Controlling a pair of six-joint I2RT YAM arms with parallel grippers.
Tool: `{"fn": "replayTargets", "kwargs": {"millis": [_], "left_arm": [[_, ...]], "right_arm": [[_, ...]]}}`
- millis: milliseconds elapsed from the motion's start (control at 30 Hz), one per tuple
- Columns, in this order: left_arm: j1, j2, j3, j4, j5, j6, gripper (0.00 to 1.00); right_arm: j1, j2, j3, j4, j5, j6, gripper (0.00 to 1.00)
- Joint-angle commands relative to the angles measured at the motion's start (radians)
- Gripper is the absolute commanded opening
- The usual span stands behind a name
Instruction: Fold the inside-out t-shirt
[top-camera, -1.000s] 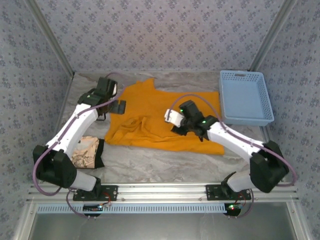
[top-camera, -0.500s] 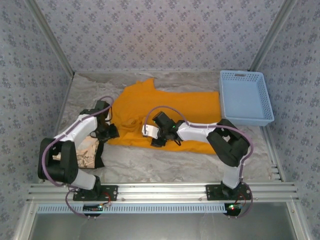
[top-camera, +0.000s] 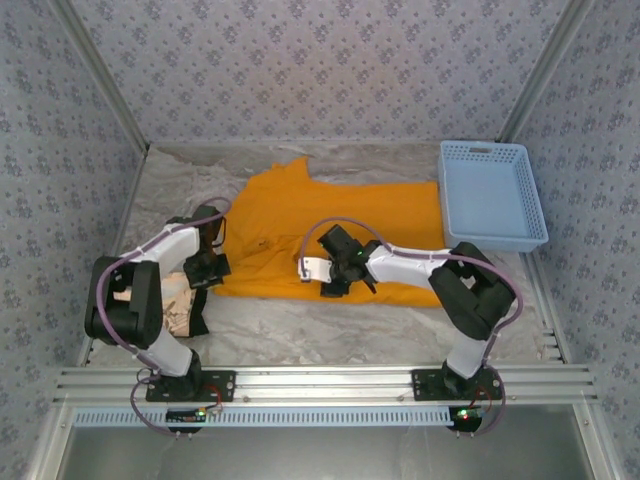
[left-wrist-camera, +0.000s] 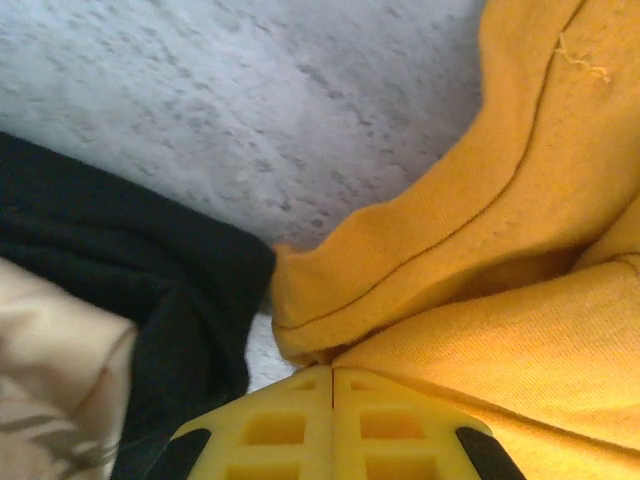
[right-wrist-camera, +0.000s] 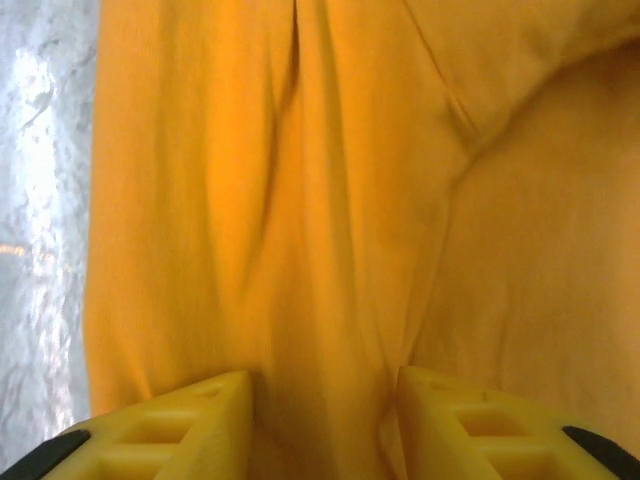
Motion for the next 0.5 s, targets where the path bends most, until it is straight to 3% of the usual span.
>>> {"fn": "replayTargets", "kwargs": {"millis": [0, 167, 300, 467], "left_arm": [[0.008, -0.045, 0.051, -0.08, -0.034, -0.019, 0.01], [-0.033, -0.112, 0.078, -0.129, 0.041, -0.053, 0.37], [-0.116, -0.125, 0.159, -0.176, 0.062, -0.104, 0.41], [-0.163, -0.093, 0.157, -0.004, 0.194, -0.163, 0.4]], "right_arm": [[-0.025, -0.072, 0.017, -0.068, -0.074, -0.04, 0.45], [-0.068, -0.101, 0.089, 0.108, -0.179, 0.116, 0.46], [-0.055, 0.017, 0.287, 0.066, -0.216, 0.091, 0.46], [-0.048, 0.209, 0.471, 0.058, -0.186, 0.089, 0.48]]}}
